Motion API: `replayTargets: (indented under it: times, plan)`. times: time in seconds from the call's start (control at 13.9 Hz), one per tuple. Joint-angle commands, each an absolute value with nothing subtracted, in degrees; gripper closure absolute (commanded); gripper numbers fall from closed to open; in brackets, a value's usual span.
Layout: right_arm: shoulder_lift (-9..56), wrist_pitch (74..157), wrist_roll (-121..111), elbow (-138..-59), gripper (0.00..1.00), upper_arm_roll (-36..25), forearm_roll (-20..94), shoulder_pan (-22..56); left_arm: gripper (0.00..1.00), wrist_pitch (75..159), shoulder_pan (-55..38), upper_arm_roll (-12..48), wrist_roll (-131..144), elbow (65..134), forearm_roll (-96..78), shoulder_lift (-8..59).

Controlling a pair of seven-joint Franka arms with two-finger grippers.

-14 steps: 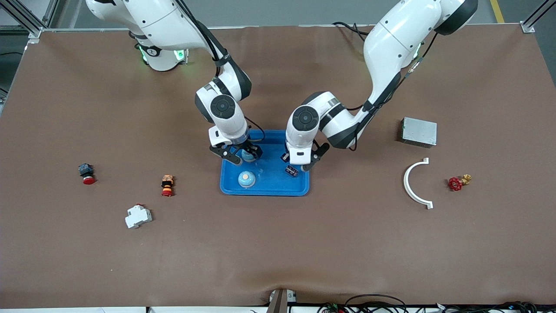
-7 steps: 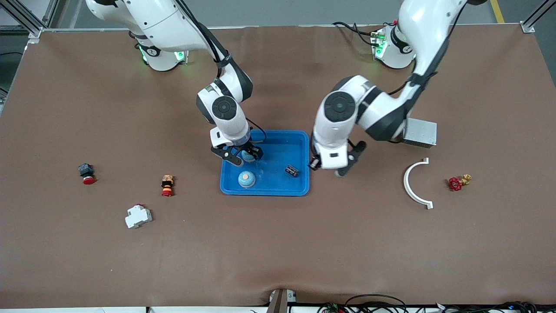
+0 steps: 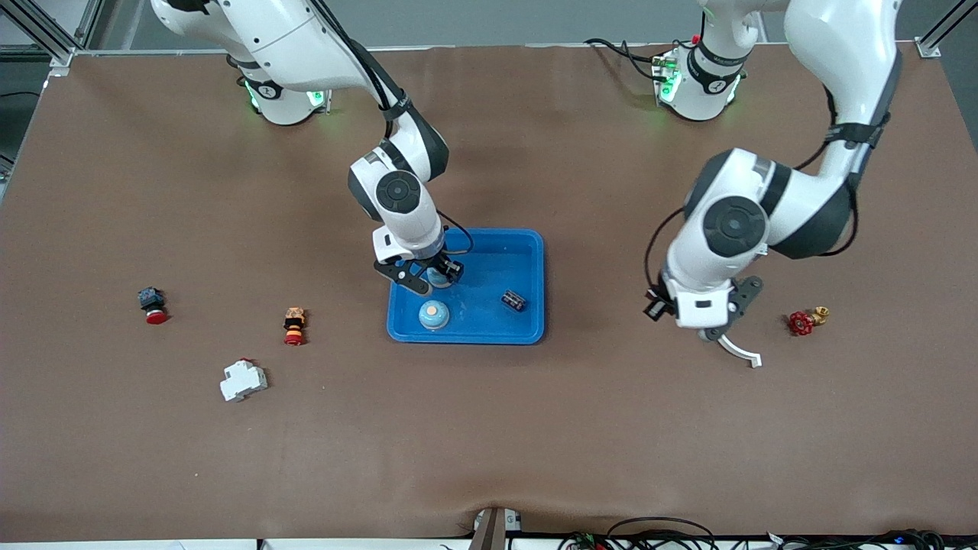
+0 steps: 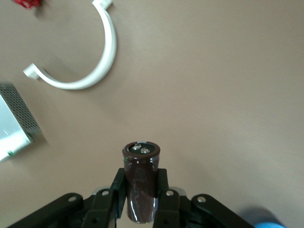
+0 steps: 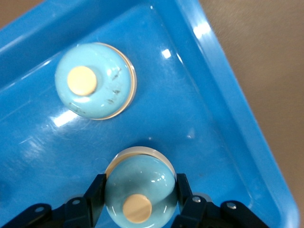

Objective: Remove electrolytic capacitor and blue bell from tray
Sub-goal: 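Carry the capacitor toward the white arc while the right gripper carries the bell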

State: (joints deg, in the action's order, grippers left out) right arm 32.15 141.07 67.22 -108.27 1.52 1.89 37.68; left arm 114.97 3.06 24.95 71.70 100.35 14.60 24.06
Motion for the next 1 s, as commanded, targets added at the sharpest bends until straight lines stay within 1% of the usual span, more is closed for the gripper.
replayTargets:
  times: [0.0,0.07,0.14,0.29,0.36,0.5,0.65,0.79,0.93]
  plan:
    - [30.2,128.3,64.5,-101.4,1.0,1.4,0.7,36.3,1.0,115.4,6.1,25.6,67.6,105.9,15.3,22.0]
    - [28.4,124.4,61.7,-100.8,1.0,1.4,0.7,34.9,1.0,115.7,6.6,25.6,67.4,107.0,15.6,22.1]
    - [26.2,122.7,58.4,-101.2,1.0,1.3,0.4,33.7,1.0,116.0,7.0,25.6,67.3,108.0,15.7,22.1]
    - [21.7,120.5,50.6,-103.6,1.0,1.4,-2.0,29.6,1.0,117.5,8.2,25.6,67.1,110.4,15.7,22.2]
    - [19.4,120.4,46.3,-105.5,1.0,1.4,-2.8,27.4,1.0,119.6,8.5,25.6,67.1,112.4,15.7,22.3]
    - [15.7,120.8,37.3,-109.3,1.0,1.4,-2.9,22.3,1.0,123.0,8.5,25.4,67.1,115.8,15.9,22.6]
    - [12.8,121.7,27.3,-112.4,1.0,1.4,-2.9,17.2,1.0,124.2,8.6,25.4,67.1,118.2,17.7,22.7]
    - [10.8,125.6,17.9,-116.2,1.0,1.4,-3.3,12.4,1.0,126.5,9.8,25.2,67.2,120.1,20.6,23.6]
    - [10.6,129.6,9.2,-118.9,1.0,1.4,-3.3,7.1,1.0,129.6,11.7,25.2,67.2,120.8,23.4,25.7]
